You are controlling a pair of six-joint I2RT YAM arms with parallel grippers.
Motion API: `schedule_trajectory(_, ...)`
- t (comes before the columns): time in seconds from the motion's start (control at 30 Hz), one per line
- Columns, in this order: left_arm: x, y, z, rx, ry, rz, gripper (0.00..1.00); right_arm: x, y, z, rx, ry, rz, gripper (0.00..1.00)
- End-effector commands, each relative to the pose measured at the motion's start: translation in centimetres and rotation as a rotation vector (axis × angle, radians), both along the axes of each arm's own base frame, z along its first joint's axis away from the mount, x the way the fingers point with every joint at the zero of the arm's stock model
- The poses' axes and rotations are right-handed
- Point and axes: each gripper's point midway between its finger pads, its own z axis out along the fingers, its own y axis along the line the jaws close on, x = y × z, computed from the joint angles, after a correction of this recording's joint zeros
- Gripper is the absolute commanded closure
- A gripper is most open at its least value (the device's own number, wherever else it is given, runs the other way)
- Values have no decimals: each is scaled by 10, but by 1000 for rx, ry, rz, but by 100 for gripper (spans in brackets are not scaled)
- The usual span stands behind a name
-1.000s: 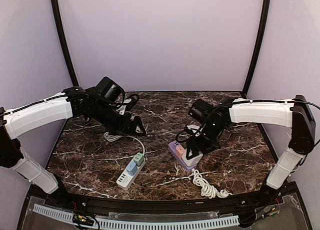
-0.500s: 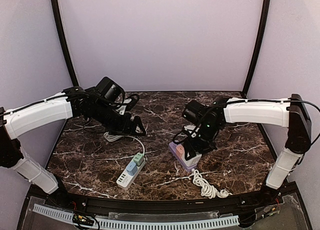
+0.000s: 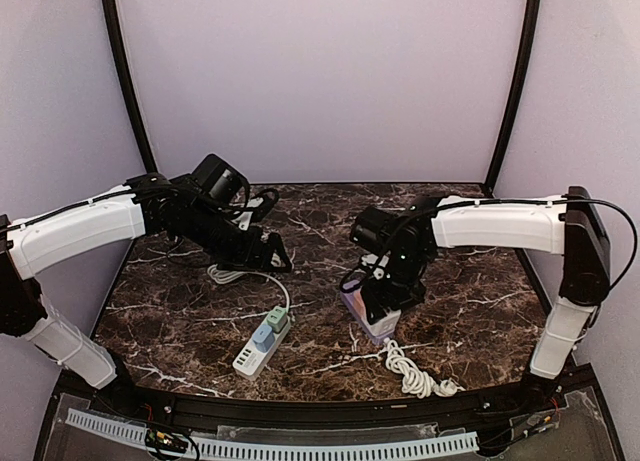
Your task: Insert the plug
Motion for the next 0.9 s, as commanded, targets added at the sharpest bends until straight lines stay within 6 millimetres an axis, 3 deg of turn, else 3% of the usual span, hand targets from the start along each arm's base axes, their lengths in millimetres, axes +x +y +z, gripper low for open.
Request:
schedule_trajectory(0.0, -2, 8, 3, 24, -5, -1, 6, -3, -3, -2, -59, 2, -8, 100)
schedule_trajectory(0.87, -3, 10, 3, 35, -7, -11, 6, -1, -4, -7, -146, -12, -14, 100)
